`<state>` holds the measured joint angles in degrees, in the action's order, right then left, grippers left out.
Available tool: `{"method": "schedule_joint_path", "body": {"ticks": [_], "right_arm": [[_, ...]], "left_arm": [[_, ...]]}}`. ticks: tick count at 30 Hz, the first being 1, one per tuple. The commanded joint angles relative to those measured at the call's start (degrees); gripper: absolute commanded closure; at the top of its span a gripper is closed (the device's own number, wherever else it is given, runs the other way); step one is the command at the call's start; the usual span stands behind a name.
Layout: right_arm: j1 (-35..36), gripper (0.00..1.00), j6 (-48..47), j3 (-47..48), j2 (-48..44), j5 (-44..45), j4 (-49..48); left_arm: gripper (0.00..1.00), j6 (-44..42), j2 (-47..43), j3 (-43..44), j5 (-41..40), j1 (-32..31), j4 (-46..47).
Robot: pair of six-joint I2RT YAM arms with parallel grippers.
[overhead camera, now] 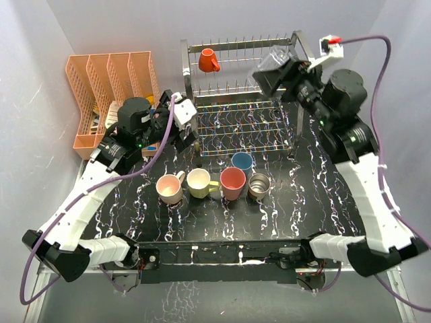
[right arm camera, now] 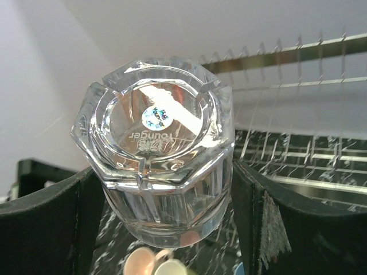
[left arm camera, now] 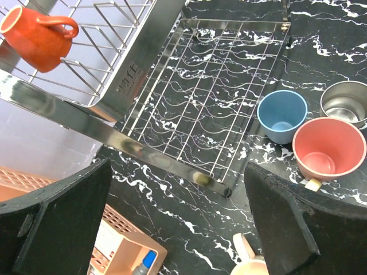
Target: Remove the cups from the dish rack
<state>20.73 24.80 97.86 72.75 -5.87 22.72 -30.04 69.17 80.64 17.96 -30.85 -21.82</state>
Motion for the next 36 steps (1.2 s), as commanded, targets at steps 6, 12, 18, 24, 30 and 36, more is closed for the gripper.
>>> {"method": "schedule_joint_path", "body": {"ticks": [6,12,18,24,30,36], "right_arm": [[0.2,0.74,21.9,-18.6,-14.3,-16.5,-1.5],[0.5,0.77,35.6,-30.7,-17.4,-23.2,-12.4],[3.5,0.79,42.0,-35.1,-15.4,-23.1,-18.6],[8.5,0.80,47.8,-40.7,-13.9,-19.8,-23.9],[13.3,0.81,53.8,-45.2,-11.1,-18.0,-31.2],[17.3,0.81,57.0,-45.9,-7.5,-17.1,-36.5]], "left_arm": [[0.04,-4.7,-9.2,-6.8,6.7,-0.6,6.1],[0.04,-8.0,-12.2,-8.8,6.2,-2.7,5.1],[0.06,-9.1,-12.9,-9.4,6.1,-4.7,3.8],[0.08,-8.3,-12.9,-10.8,4.2,-7.5,3.9],[0.14,-6.4,-13.8,-13.0,2.9,-9.2,6.4],[0.19,-5.5,-14.7,-15.3,2.6,-9.6,5.4]]}}
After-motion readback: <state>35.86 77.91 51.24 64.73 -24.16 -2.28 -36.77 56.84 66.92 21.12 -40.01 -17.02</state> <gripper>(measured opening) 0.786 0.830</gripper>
